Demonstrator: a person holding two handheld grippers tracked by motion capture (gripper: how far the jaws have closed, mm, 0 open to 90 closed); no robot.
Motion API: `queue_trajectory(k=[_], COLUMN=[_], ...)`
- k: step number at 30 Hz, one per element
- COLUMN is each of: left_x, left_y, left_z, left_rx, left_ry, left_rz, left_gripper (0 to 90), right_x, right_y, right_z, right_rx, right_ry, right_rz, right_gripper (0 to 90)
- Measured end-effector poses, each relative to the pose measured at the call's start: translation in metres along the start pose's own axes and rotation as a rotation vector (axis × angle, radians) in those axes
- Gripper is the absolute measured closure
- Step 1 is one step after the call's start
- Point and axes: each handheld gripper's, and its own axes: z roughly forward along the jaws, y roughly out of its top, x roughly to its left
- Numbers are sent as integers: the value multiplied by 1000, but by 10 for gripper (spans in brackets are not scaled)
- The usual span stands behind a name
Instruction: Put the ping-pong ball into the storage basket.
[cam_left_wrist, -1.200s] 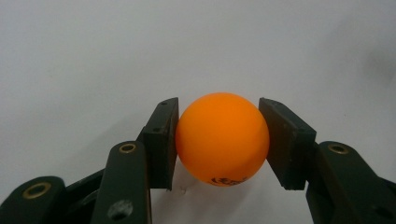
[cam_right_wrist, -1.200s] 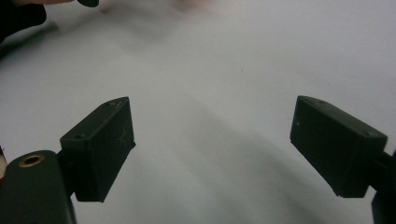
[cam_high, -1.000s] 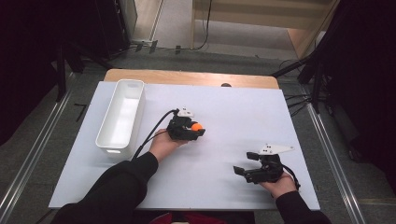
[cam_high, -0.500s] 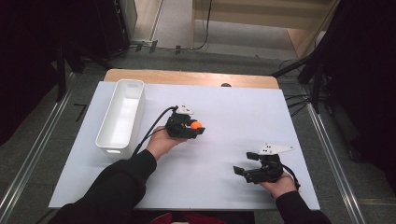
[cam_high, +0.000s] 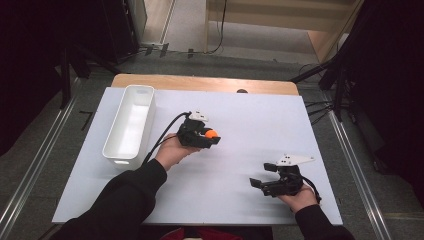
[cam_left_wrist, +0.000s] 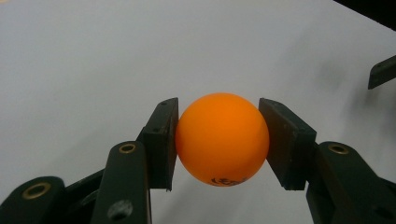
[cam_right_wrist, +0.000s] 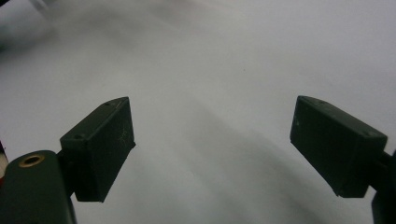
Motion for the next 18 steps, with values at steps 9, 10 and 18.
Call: queue_trajectory(k=[9,10,18], left_x=[-3,-3,-5], left_y=[5,5,9], left_z=[-8,-8,-16], left_rx=[4,3,12], left_ry=[-23,-24,-38], left_rz=[-9,-12,-11], left_gripper=[500,500,501], right_x=[0,0,0], right_y=[0,0,0], right_z=[0,0,0], right_rx=[1,0,0], right_ry=[0,-1,1], right_rz=[0,0,1], right_gripper=[124,124,124])
